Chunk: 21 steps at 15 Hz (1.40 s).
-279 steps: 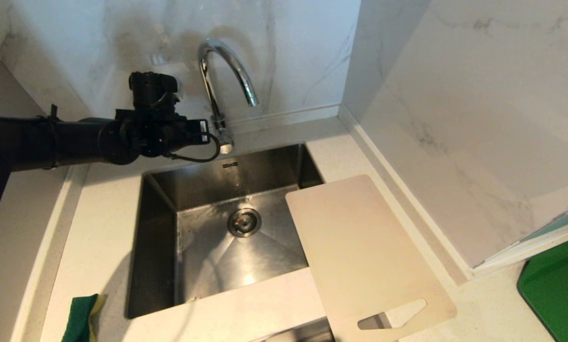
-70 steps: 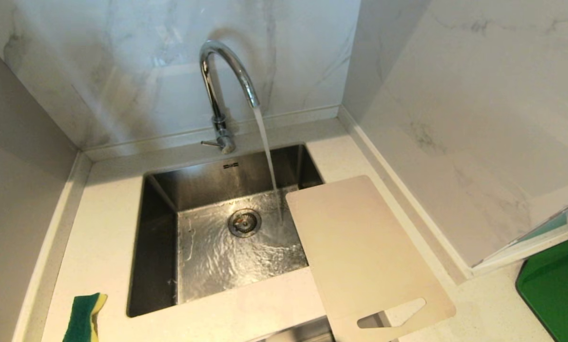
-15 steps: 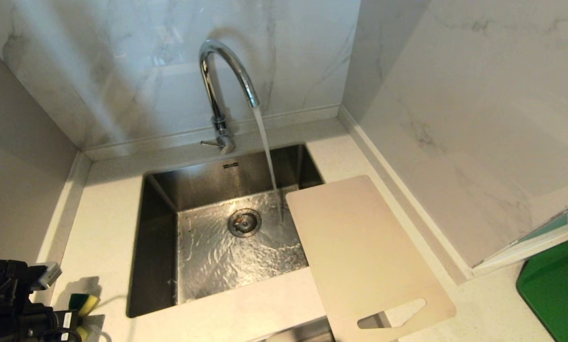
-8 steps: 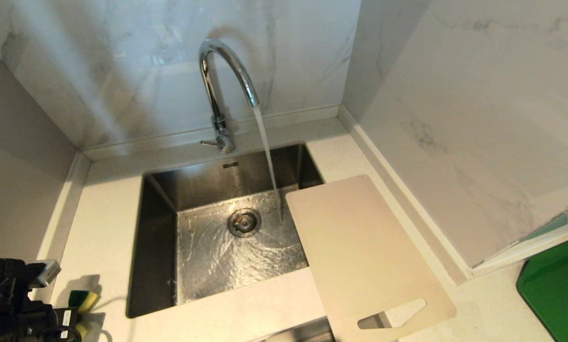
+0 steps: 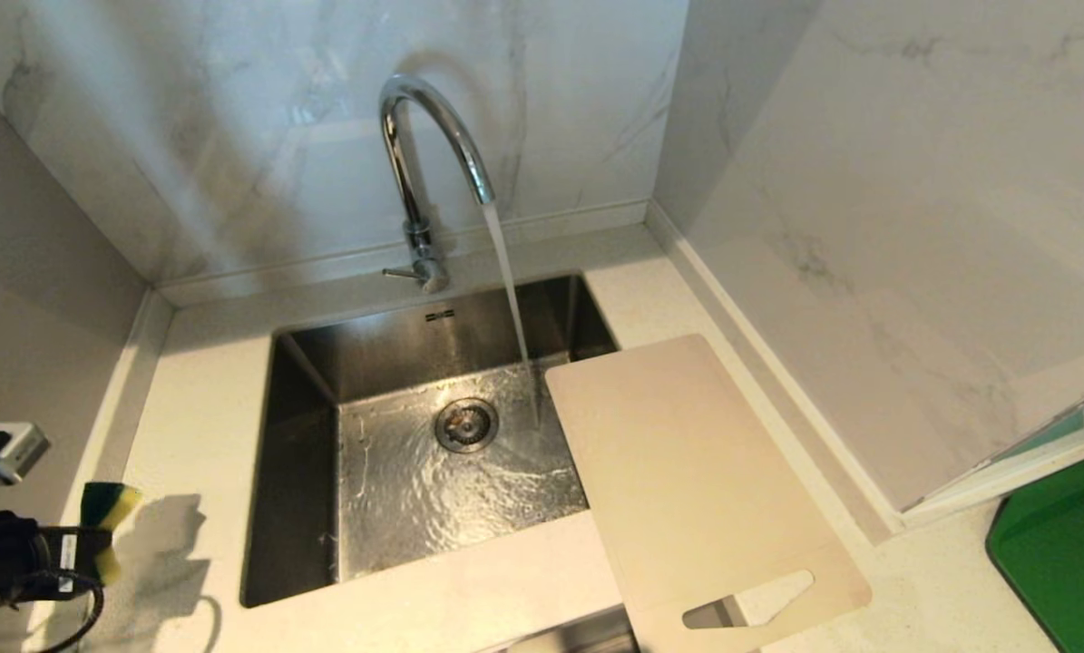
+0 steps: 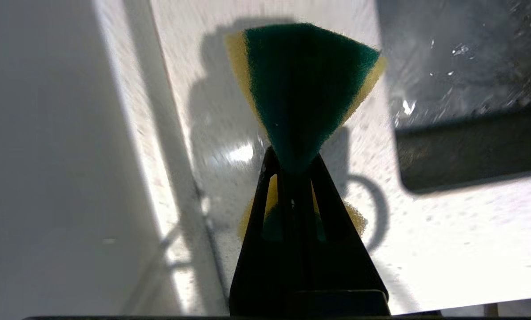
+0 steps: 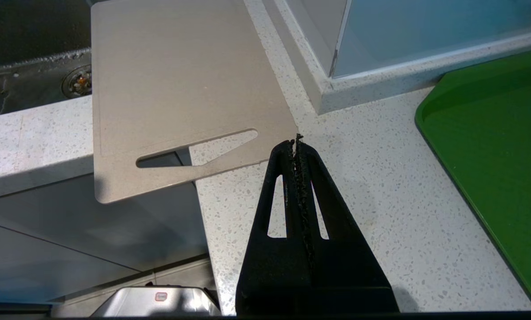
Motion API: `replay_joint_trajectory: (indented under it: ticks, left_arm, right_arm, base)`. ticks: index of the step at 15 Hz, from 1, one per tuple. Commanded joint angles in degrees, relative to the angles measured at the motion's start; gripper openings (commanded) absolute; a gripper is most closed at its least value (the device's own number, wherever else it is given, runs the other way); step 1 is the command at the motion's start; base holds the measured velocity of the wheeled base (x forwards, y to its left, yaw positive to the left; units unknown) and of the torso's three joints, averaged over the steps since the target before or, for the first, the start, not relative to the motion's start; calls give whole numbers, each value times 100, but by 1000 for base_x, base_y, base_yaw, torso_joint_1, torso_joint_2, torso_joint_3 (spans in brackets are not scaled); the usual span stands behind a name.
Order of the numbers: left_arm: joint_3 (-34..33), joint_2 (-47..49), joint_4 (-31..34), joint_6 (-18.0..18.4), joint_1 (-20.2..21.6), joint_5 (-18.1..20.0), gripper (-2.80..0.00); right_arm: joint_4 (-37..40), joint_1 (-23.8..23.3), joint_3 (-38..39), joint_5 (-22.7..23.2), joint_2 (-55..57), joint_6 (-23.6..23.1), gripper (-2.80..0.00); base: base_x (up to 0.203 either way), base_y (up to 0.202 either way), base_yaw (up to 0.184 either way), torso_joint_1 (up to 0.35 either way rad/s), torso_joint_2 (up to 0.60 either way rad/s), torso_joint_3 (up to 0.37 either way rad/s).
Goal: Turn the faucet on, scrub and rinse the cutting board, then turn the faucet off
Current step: Pick up the cutting board
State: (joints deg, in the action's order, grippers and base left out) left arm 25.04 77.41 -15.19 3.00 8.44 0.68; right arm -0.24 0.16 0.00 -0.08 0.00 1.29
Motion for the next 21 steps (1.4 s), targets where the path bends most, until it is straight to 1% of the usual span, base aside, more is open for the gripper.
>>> replay_joint_trajectory:
  ticks: [1,3,5,7,9,12,15,17,19,20,21]
  left_arm:
    - [842,-1051,1152,0,8,15,-280]
    - [1475,-1611,1963,6,9,39,-280]
    - [1904,-2139,2461,4,9,53,-280]
    - [2202,-2657,2649,-5,9,45,-280]
    - [2263,-3124,2708,3,9,14,-280]
    - [2060,-3967,2937,-26,9,51,-280]
    - [1545,-5084,3043,-30,9,15,-280]
    - [1145,-5782,3335,-18,-2,9,-280]
    - [619,-6119,3509,-61,-47,20,-280]
    - [499,-6138,3532,-154,-58,46,-280]
    - [445,-6141,3532,-167,-63,231,-280]
  right_arm:
    - [-2,2,0,-1,9,3,-280]
    - [-2,2,0,-1,9,3,-280]
    - [-2,2,0,-1,9,-2,-280]
    - [-2,2,0,-1,9,3,-280]
    - [-2,2,0,-1,9,3,-280]
    - [-2,2,0,-1,9,3,-280]
    - [-2,2,0,-1,9,3,-280]
    - [-2,2,0,-1,9,3,-280]
    - [-2,2,0,-1,9,3,-280]
    - [-2,2,0,-1,9,3,-280]
    - [-2,2,0,-1,9,3,-280]
  base:
    - [0,0,0,0,0,0]
    - [0,0,0,0,0,0]
    - [0,0,0,0,0,0]
    - [0,0,0,0,0,0]
    - [0,0,0,0,0,0]
    - [0,0,0,0,0,0]
    - [0,0,0,0,0,0]
    - [0,0,0,0,0,0]
    - [0,0,0,0,0,0]
    - [0,0,0,0,0,0]
    - [0,0,0,0,0,0]
